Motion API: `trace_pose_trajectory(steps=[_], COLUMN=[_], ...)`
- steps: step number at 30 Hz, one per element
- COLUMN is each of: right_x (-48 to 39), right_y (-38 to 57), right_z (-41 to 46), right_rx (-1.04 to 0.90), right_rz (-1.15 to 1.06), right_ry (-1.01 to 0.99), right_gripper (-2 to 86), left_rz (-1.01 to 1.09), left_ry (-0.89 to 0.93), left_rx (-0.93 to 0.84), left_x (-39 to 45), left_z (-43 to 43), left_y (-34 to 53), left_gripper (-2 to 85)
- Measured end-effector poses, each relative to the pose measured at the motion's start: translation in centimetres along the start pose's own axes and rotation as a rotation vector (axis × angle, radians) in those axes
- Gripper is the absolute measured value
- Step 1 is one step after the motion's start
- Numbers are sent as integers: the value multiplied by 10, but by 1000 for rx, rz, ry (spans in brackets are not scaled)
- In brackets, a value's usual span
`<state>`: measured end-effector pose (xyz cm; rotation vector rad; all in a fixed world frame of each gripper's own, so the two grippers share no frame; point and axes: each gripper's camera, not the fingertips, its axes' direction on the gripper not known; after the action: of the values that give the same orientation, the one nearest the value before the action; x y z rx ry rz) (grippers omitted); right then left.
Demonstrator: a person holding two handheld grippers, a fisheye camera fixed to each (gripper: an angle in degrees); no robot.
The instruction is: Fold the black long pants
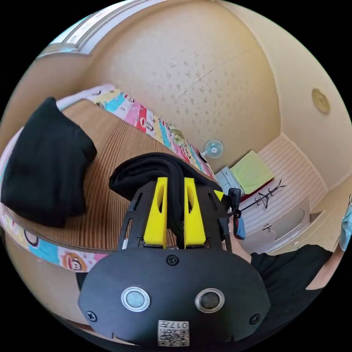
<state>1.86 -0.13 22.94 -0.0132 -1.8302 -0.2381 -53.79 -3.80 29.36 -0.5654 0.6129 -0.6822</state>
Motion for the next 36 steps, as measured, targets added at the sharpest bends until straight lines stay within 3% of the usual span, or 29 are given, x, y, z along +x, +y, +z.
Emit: trace_pose_trajectory(steps=[4, 7, 9, 11, 13, 15, 17, 19, 23, 26, 30, 36], right_x=[-20, -7, 23, 43, 50, 56, 59, 48, 13, -2, -14, -49], right_y=[-55, -61, -43, -17, 7, 21, 22, 24, 47, 75, 128, 216], right_z=[99, 165, 229, 265, 270, 256, 254, 242, 169, 85, -62, -256], right_rx=[48, -17, -201, -382, -355, -255, -303, -334, -390, -384, -195, 263], right_rz=[-6, 111, 233, 251, 215, 240, 271, 193, -46, -132, 37, 368], right_ry=[3, 117, 290, 400, 339, 238, 230, 184, 321, 519, 837, 1243], right_gripper=[94, 104, 117, 120, 119, 115, 109, 95, 75, 62, 45, 48], left_rz=[29, -149, -276, -340, -312, -267, -271, -302, -411, -327, -191, -38], left_ry=[-83, -198, -308, -316, -296, -322, -484, -594, -432, -396, -325, 149], left_rx=[80, 72, 108, 271, 292, 215, -10, -30, 164, 275, 277, 22], left_x=[-27, -87, -124, -146, -150, -149, -154, -161, -161, -127, -81, -31], left_z=[-91, -134, -160, -190, -188, -167, -123, -109, -137, -150, -131, -29], left_y=[-67, -89, -75, -29, 2, 23, 40, 56, 97, 136, 182, 223], left_gripper=[78, 90, 94, 79, 79, 80, 85, 94, 67, 49, 41, 35])
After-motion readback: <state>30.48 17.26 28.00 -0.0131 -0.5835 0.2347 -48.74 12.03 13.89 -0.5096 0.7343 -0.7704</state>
